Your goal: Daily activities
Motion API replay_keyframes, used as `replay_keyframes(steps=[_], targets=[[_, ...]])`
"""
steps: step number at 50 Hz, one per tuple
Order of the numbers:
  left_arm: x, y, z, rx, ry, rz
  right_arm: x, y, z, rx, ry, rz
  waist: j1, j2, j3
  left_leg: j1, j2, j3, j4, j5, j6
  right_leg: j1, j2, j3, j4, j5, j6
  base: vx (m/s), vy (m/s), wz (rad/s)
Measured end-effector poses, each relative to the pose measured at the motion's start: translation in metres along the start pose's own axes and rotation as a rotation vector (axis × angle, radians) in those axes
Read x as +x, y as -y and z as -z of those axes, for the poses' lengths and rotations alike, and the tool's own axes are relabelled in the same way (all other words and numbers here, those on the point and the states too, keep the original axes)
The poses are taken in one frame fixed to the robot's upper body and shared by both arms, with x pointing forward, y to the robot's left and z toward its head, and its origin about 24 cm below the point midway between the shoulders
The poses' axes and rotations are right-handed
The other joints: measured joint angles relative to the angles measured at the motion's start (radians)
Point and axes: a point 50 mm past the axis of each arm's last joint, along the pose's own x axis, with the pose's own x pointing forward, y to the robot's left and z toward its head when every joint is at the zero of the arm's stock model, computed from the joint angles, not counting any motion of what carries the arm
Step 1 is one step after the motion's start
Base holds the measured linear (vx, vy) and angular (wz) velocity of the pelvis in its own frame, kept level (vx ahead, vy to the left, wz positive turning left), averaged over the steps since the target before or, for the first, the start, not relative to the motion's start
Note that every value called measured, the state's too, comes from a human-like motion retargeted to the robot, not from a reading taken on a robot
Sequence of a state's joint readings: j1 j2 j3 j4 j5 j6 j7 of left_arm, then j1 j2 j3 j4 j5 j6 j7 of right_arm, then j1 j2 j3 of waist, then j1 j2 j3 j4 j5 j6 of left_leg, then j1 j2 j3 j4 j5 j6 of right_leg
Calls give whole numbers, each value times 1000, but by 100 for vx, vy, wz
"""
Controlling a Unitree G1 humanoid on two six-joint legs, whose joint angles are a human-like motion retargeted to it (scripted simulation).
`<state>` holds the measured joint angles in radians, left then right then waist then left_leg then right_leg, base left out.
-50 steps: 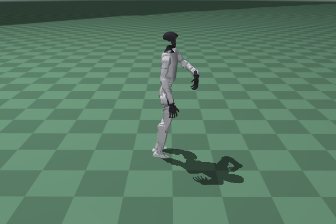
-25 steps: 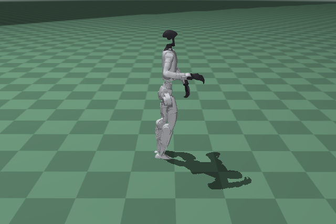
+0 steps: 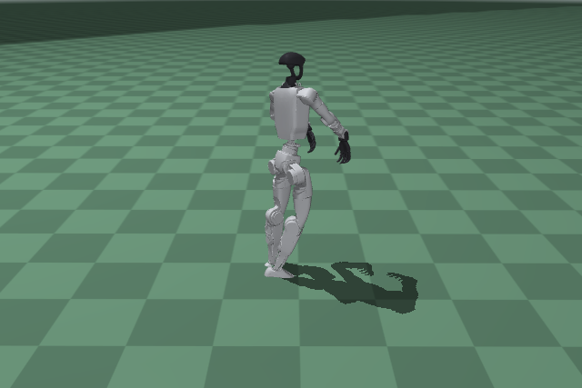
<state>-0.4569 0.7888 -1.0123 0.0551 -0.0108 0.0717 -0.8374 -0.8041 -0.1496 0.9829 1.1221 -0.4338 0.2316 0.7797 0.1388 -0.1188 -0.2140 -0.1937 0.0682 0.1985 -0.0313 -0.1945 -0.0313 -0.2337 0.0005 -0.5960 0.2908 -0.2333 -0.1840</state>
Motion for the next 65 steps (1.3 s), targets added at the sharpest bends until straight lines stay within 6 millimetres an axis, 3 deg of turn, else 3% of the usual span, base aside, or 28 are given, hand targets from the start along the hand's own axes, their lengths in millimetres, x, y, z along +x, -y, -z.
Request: replay_keyframes(steps=[4,8,12,16,20,24,32,35,38,40,42,45,49,52,56,60,65], targets=[[-19,2,10,-76,4,-89,15,-27,22,129,18,-139,3,-19,13,3,5,-5,19,-11,1,18,2,-14,2,-7,-2,1,-5,22],[-23,11,24,-182,1,-131,22,-45,27,184,89,-212,-23,-21,19,5,8,-6,38,-21,-4,33,6,-22,-1,-12,-3,0,0,0],[-8,30,47,-348,-33,-96,19,-49,20,175,177,-211,-69,-7,15,4,13,-4,44,-27,-12,42,14,-23,-13,-8,2,0,0,0],[16,52,82,-521,-160,-51,6,-39,4,109,283,-108,-124,13,2,8,18,0,32,-22,-22,47,25,-17,-30,6,10,0,0,0],[34,71,113,-608,-342,-36,-25,-19,-15,8,436,127,-179,36,-7,17,23,9,10,-10,-35,56,36,-19,-52,23,13,0,0,0],[48,75,121,-583,-428,-40,-73,-2,-29,-95,600,424,-217,64,-6,25,24,17,-6,1,-45,69,45,-26,-76,33,11,0,0,0],[65,52,94,-379,-342,-57,-177,10,-45,-281,815,949,-223,119,-11,17,19,1,-9,16,-56,80,49,-44,-110,40,-3,0,0,2],[67,42,80,-280,-295,-48,-205,14,-51,-336,839,1095,-208,131,-18,12,17,-10,-10,20,-53,80,49,-49,-113,44,-12,-1,0,6],[67,36,68,-189,-265,-15,-210,19,-58,-363,818,1120,-185,134,-23,8,18,-18,-11,22,-48,80,49,-57,-114,51,-20,0,0,0],[64,32,61,-133,-251,19,-200,25,-62,-368,774,1059,-168,132,-23,6,20,-20,-10,20,-47,80,52,-57,-116,55,-24,0,0,0],[62,29,54,-90,-234,59,-175,29,-64,-353,703,918,-150,128,-21,4,22,-22,-11,16,-48,80,55,-59,-117,58,-27,0,0,0],[57,24,41,-44,-193,101,-119,30,-56,-286,550,627,-122,123,-15,0,25,-23,-11,10,-53,79,59,-60,-119,63,-28,0,0,0],[48,14,22,-43,-89,63,-40,11,-23,-99,325,265,-81,117,-3,0,31,-25,-11,5,-54,79,64,-60,-113,73,-32,0,0,0],[37,4,7,-69,13,-45,4,-20,7,69,198,73,-53,110,8,5,37,-30,-10,3,-50,82,66,-62,-105,82,-35,0,0,0],[13,-15,-9,-102,145,-289,42,-75,43,278,84,-100,-27,100,24,17,42,-38,-9,3,-43,94,69,-68,-96,92,-38,0,0,0],[-15,-30,-12,-163,229,-567,64,-138,73,453,-13,-220,-14,94,41,32,44,-48,-8,8,-43,115,72,-78,-100,94,-40,0,0,0],[-40,-36,-2,-274,272,-859,72,-210,101,623,-122,-311,-14,97,58,50,46,-58,-1,9,-50,147,81,-88,-119,93,-41,0,0,0]])
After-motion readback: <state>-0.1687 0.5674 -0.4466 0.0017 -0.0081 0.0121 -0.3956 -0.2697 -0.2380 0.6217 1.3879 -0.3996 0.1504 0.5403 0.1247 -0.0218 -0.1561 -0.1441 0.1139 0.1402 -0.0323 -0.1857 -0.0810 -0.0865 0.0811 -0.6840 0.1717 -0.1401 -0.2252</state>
